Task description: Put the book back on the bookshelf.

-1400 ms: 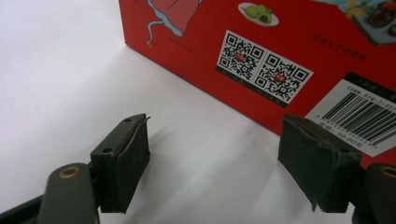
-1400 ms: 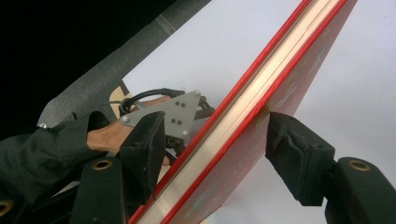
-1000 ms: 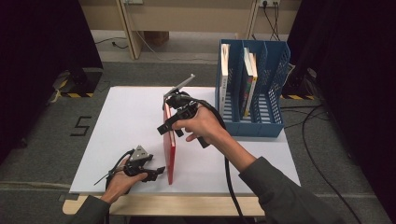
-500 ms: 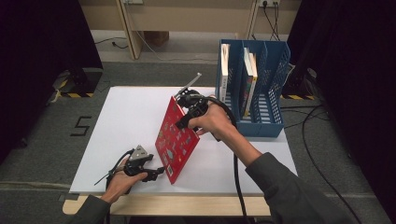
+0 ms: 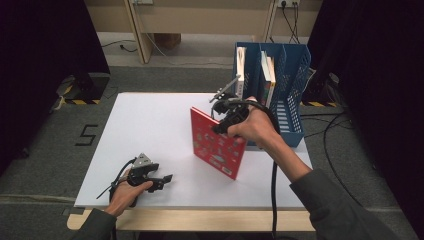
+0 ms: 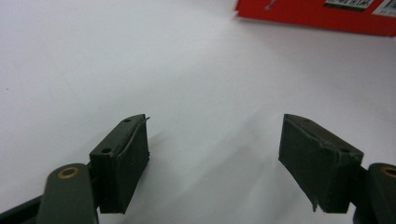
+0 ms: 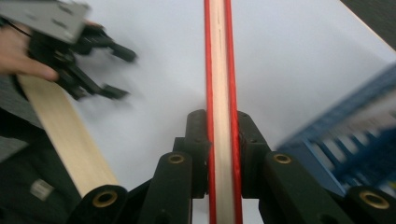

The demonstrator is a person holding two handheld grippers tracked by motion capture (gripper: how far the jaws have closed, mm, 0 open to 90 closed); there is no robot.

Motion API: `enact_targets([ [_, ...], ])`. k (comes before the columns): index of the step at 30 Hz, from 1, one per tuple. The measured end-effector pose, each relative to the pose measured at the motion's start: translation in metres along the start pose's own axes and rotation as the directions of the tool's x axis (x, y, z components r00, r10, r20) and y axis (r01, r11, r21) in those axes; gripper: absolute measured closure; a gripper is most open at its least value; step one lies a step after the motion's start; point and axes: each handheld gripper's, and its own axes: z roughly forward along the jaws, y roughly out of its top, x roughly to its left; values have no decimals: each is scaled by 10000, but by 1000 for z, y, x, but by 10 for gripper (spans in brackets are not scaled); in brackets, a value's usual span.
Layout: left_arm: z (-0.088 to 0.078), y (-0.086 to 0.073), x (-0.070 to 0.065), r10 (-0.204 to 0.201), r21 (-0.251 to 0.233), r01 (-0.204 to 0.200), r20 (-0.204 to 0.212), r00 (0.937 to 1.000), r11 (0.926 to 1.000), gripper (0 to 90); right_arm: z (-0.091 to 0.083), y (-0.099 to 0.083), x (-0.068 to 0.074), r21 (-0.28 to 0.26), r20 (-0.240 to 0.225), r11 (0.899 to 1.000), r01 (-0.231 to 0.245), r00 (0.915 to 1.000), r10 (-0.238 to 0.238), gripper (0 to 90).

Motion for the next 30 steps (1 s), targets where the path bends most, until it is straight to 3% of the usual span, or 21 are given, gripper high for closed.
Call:
enact_targets([
  [2,0,0,1,-95,-28,95,17,10000,10000,238,-5,-11,-10,239,263,9996,-126,9996,120,791],
  [6,1,0,2,-161,-11,161,39,9999,9999,238,-20,-30,-24,-30,164,9979,-648,9978,648,793],
  [11,0,0,2,-144,26,144,14,9999,9999,242,-31,-46,-32,-82,109,9961,-875,9961,876,792],
  [20,-3,-1,6,274,210,-260,-683,9973,9994,236,-23,-39,-33,91,53,9962,-871,9962,870,786],
  [30,-2,-1,5,497,339,-472,-758,9959,9983,226,-14,-30,-35,675,204,9940,-866,9961,854,781],
])
